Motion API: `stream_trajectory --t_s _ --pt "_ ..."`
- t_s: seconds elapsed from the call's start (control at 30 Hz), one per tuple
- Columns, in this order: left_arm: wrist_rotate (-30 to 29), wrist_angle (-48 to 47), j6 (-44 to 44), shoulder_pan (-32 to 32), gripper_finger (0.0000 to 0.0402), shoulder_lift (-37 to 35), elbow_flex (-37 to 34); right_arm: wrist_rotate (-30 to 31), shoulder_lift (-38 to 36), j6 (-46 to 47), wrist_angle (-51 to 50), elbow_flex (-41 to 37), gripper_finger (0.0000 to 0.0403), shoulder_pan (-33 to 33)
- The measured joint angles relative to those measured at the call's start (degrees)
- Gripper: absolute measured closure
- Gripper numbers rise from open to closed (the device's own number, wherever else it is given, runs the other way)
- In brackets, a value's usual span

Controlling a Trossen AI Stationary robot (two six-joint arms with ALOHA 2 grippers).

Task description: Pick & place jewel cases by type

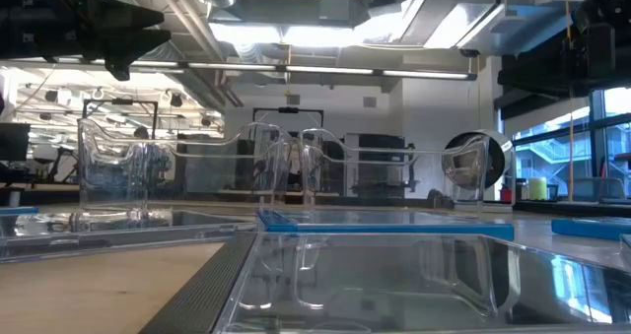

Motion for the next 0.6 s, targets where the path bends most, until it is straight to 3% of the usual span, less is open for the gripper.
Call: stream_trajectory --t_s 0.6 --pt "0.02 0.00 0.00 0.00 0.0233 0.00 -0.01 -2.91 0.00 4.34 0.00 0.00 0.0233 0.02"
